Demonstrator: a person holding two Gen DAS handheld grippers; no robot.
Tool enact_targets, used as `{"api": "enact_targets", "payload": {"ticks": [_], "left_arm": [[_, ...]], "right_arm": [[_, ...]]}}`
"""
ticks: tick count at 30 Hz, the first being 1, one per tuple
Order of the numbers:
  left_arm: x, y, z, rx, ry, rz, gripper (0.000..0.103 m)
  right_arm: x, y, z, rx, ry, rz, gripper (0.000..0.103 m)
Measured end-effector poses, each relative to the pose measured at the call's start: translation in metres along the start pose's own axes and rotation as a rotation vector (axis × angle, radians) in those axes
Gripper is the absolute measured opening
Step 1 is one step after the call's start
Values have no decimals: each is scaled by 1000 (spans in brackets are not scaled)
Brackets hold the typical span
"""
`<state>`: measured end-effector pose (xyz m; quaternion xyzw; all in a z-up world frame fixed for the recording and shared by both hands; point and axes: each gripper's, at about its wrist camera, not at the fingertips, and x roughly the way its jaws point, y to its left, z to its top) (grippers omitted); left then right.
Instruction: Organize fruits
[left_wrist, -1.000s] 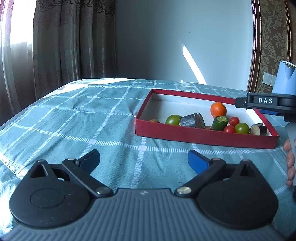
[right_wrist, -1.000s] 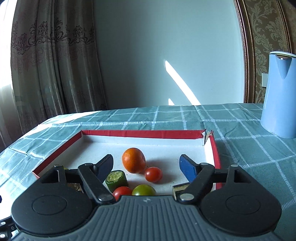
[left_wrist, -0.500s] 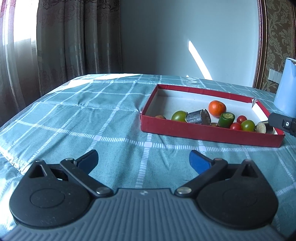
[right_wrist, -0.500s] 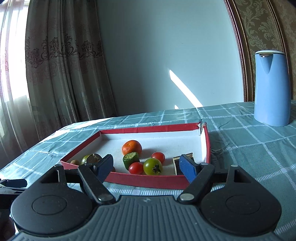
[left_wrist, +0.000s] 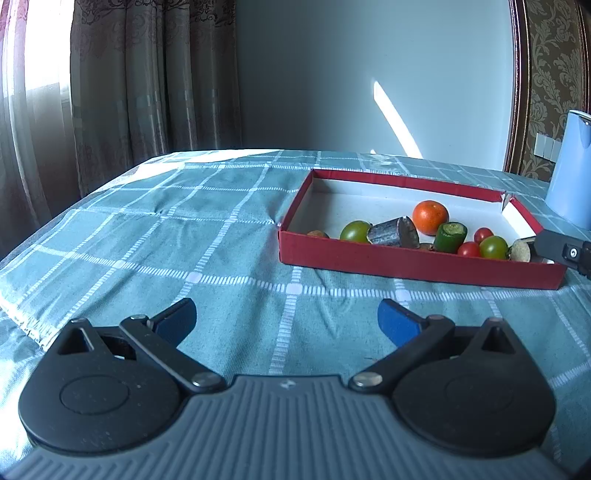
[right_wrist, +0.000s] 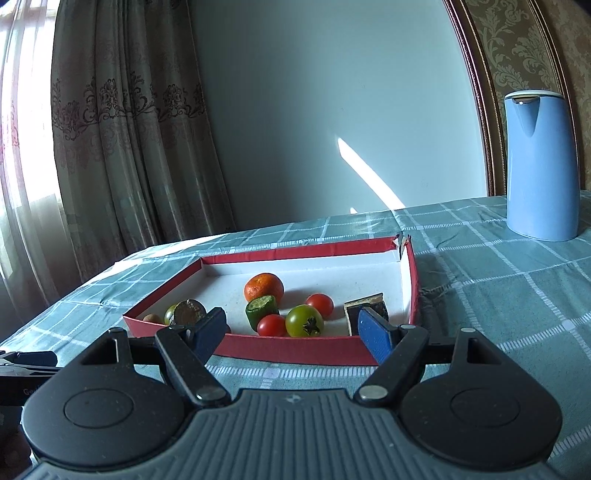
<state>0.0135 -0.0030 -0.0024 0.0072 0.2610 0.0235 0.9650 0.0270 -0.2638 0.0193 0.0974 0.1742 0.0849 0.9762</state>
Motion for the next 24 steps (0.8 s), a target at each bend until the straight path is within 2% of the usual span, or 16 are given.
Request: {"api": "enact_targets", "payload": {"ticks": [24], "left_arm": [[-1, -3, -1, 33, -13, 7, 103]], "right_arm": [[1, -2, -2, 23, 19, 17, 79]]}}
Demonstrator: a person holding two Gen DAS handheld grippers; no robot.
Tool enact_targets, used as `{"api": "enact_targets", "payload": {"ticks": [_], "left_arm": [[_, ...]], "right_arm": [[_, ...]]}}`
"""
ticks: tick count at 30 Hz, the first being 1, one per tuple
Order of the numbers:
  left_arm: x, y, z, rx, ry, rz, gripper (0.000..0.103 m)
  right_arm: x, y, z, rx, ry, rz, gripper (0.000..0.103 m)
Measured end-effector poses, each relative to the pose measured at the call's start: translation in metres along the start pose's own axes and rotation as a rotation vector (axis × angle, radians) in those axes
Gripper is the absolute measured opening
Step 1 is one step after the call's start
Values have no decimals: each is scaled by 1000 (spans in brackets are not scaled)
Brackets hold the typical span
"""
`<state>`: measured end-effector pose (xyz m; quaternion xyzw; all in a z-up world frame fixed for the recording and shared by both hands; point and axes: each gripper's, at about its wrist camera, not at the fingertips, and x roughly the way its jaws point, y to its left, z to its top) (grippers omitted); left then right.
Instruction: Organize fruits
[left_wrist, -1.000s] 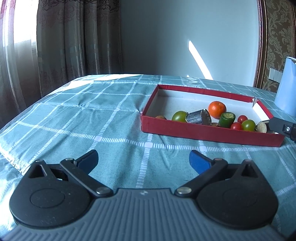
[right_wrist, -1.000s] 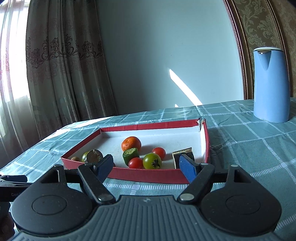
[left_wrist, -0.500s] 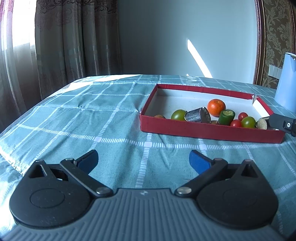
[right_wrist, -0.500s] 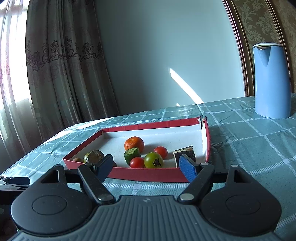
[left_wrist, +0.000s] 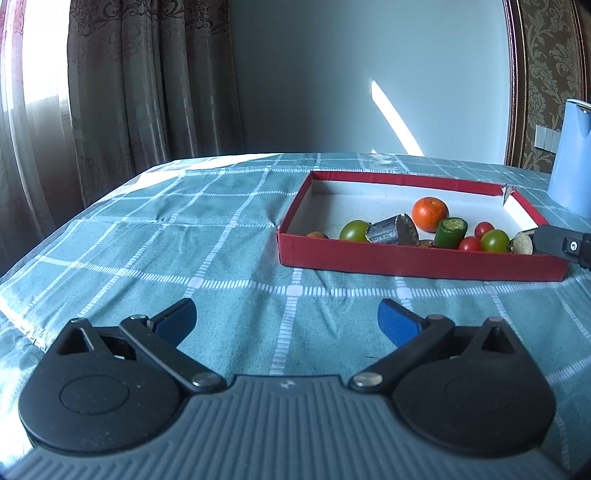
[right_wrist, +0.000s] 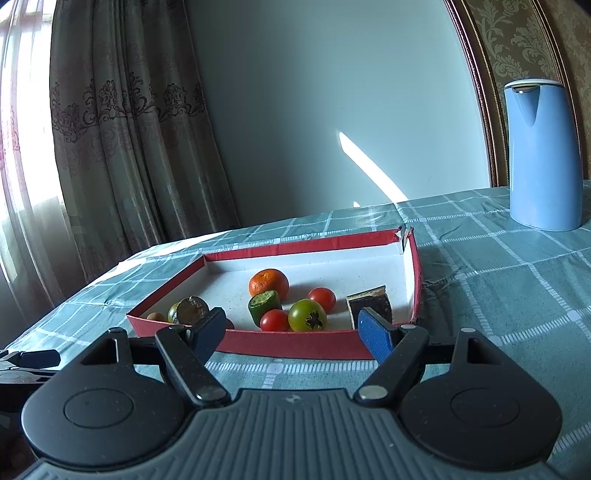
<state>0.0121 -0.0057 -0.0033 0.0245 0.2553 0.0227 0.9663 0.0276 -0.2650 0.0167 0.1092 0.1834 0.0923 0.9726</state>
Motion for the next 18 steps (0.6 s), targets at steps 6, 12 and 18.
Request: {"api": "enact_targets", "payload": {"ticks": [6, 12, 18], "left_arm": [[-3, 0, -1, 8, -22, 9, 103], [-8, -3, -1, 26, -56, 11, 103], [-6, -4, -1, 31, -39, 13, 103]], "right_arm": [[0, -1, 0, 3, 1, 3, 79], [0, -1, -1, 4, 2, 2, 79], [0, -2, 0, 5, 4, 4, 79]]}}
